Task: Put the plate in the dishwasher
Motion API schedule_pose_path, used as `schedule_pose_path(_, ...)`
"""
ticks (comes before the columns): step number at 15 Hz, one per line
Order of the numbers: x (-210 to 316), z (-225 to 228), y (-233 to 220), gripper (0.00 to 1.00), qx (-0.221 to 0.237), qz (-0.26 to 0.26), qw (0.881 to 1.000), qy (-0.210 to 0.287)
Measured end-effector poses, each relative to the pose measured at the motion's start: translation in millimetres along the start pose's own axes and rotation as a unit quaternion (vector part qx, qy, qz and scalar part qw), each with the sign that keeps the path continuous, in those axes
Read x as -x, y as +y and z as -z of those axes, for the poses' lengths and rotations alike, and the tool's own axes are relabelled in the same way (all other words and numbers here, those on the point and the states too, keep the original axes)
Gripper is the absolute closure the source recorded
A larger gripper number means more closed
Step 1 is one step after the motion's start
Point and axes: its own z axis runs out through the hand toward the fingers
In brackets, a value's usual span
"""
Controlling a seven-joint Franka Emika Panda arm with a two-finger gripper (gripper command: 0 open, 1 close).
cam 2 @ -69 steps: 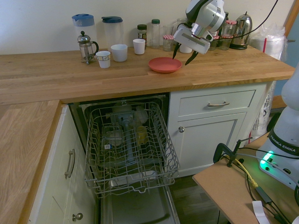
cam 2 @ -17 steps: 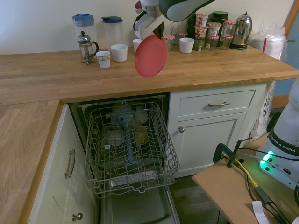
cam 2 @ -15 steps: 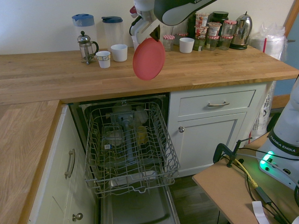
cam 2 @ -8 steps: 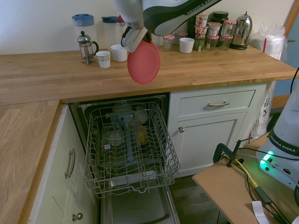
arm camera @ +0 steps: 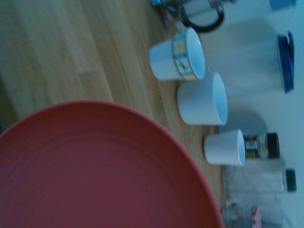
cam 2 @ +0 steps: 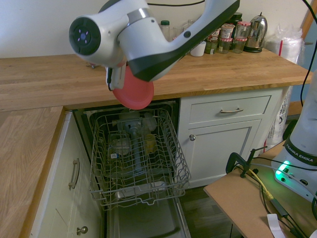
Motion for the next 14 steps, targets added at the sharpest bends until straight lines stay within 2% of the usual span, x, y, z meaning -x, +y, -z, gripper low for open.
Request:
schedule_pose_path(3, 17.0, 21.2, -28.0, 1.0, -0.038, 0.057, 0.997, 0.029)
schedule_pose_path(6, 44.1, 21.4, -44.1, 1.0, -0.047, 0.1, 0.992, 0.054)
schedule_pose_path(11, 65.0, 29.5, -56.3, 1.0, -0.029, 0.126, 0.988, 0.085)
schedule_pose_path(14, 88.7, 38.5, -71.4, 1.0, -0.02, 0.116, 0.989, 0.088)
